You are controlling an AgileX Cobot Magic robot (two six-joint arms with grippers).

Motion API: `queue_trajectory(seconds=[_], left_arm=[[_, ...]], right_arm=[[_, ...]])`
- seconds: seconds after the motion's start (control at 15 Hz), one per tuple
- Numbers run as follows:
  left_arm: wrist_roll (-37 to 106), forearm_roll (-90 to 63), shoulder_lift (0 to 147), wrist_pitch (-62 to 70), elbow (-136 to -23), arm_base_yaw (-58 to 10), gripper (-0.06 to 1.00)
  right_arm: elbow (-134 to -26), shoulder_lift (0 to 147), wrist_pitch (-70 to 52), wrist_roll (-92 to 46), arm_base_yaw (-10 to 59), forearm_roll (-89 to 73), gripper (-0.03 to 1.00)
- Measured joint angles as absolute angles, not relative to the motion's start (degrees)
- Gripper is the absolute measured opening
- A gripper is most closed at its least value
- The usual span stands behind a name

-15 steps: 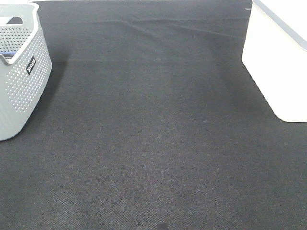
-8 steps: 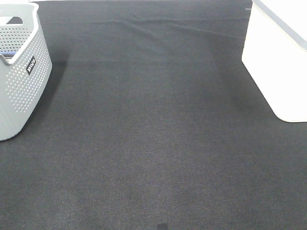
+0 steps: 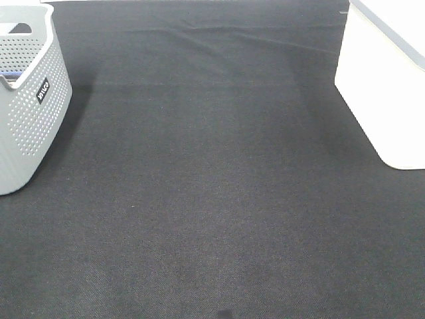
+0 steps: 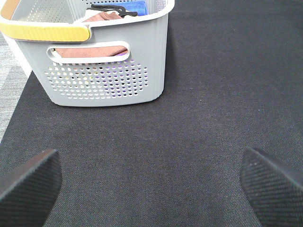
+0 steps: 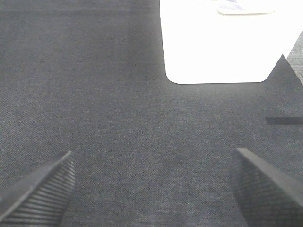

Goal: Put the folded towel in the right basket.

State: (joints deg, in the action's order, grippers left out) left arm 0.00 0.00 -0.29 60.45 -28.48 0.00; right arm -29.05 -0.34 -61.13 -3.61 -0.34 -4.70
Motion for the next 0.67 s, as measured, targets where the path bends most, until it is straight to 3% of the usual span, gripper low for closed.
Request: queue_trajectory(seconds=[0.67], left_arm=[[0.00,0.00,-0.29,60.45,-28.48,0.00,0.97]], right_arm=[[-29.05,-0.34,-61.13,-3.61,-0.34,-4.70,0.84]])
